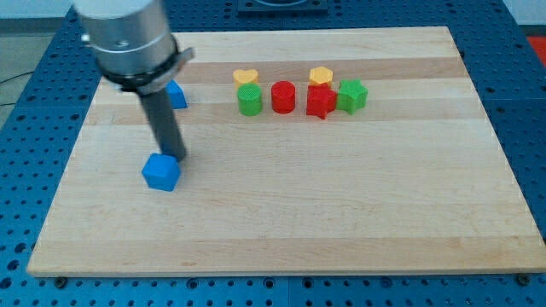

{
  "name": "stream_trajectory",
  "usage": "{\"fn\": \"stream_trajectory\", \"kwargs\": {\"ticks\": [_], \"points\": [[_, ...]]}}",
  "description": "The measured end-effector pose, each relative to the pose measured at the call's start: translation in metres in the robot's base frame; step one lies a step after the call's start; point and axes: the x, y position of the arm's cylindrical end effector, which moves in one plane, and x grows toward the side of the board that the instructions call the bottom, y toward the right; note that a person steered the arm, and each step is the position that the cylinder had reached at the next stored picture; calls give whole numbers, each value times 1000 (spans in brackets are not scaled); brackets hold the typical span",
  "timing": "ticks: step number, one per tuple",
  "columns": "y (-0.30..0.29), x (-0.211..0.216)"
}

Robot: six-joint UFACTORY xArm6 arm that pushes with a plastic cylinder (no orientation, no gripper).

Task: Place the blue triangle towards the top left of the blue cube

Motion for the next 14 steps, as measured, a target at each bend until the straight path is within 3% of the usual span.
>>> {"fn": "stream_trajectory", "kwargs": {"ticks": [1,2,3,4,5,7,8,9,11,12,13,14], "points": [[-31,4],[-18,26],[68,42],[10,45],[-11,51],[136,87],[101,88],[82,115],[163,131],[127,130],[20,64],[-59,-37]]}}
